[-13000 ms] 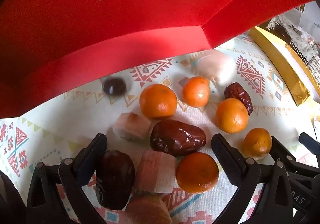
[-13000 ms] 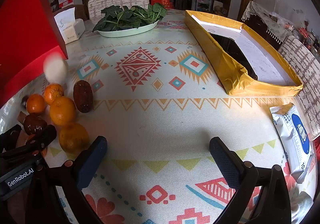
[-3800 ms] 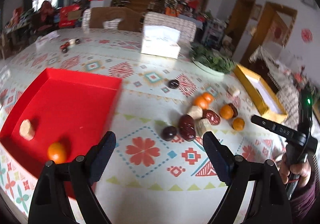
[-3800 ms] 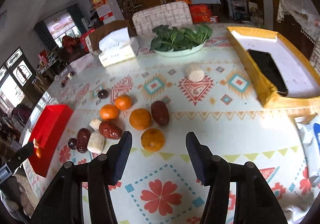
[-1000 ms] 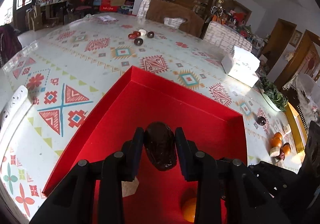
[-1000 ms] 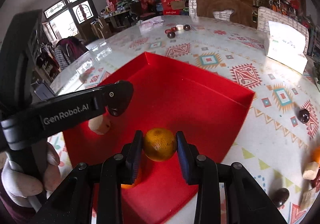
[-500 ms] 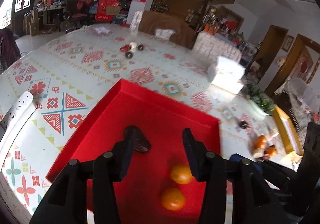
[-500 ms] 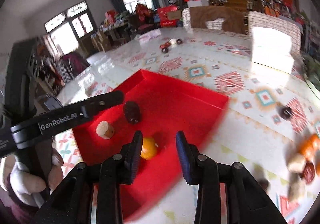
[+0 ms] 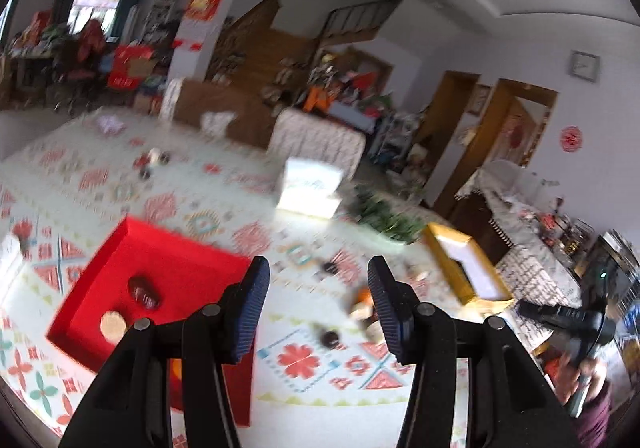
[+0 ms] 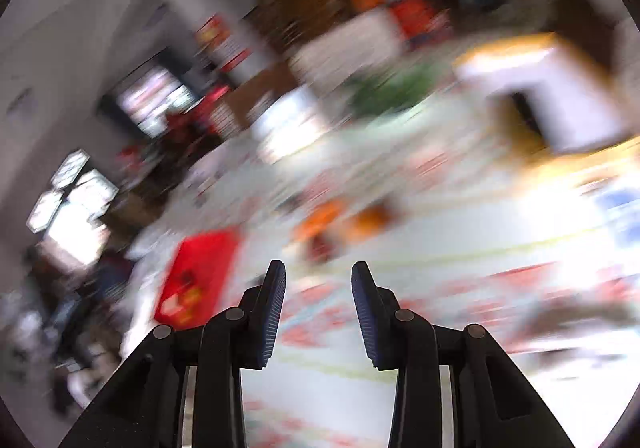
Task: Organize fruits
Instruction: 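Swing both open tools back toward the fruit on the table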
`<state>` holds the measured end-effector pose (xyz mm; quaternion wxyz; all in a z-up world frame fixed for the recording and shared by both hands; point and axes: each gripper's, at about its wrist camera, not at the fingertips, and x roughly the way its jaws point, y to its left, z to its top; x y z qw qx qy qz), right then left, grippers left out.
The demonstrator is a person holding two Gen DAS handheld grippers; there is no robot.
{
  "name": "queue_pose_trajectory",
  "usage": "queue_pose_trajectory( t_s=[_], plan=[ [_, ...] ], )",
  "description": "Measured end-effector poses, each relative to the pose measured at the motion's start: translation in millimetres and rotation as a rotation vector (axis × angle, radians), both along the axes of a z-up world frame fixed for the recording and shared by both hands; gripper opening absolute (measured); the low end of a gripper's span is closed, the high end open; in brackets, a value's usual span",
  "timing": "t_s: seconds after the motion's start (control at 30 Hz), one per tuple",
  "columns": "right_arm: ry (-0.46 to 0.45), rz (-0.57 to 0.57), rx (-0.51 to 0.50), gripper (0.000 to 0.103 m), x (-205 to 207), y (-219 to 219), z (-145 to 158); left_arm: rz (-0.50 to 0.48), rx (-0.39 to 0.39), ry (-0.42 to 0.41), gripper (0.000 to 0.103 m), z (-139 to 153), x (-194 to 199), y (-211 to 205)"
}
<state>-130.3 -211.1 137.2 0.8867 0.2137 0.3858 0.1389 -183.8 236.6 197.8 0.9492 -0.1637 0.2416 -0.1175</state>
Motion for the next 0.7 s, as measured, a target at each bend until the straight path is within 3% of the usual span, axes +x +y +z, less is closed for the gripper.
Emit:
queue_pose_trajectory(
  t_s=[0.13, 0.23, 0.33, 0.47, 0.53, 0.6, 0.63, 0.67, 0.7],
  plan=[
    [-0.107, -0.239, -0.164, 0.038, -49, -80, 67, -0.031, 0.004, -0.048, 0.050, 34, -5, -11],
    [-0.168, -0.339, -0.108, 0.038, -81, -132, 110, -0.059, -0.022, -0.070, 0.050, 61, -4, -16],
    [-0.209, -0.455, -0.177, 0.038, -104, -161, 155, -0.039, 0.018, -0.132, 0.050, 102, -13, -16],
    [-0.244, -0.558, -0.280, 0.038, -131, -185, 227, 0.077, 0.158, -0.204, 0.053, 158, -27, -3],
    [-0.282, -0.589, -0.352, 0.038, -143, -185, 272, 0.168, 0.261, -0.228, 0.061, 188, -32, 6],
    [-0.322, -0.600, -0.409, 0.038, -149, -178, 317, 0.302, 0.370, -0.262, 0.062, 219, -36, 16],
    [-0.331, -0.596, -0.426, 0.043, -148, -175, 332, 0.371, 0.423, -0.276, 0.067, 231, -37, 20],
    [-0.335, -0.591, -0.447, 0.048, -147, -169, 347, 0.416, 0.471, -0.279, 0.078, 240, -37, 22],
    [-0.339, -0.588, -0.467, 0.058, -144, -162, 359, 0.441, 0.504, -0.280, 0.082, 247, -36, 24]
  ],
)
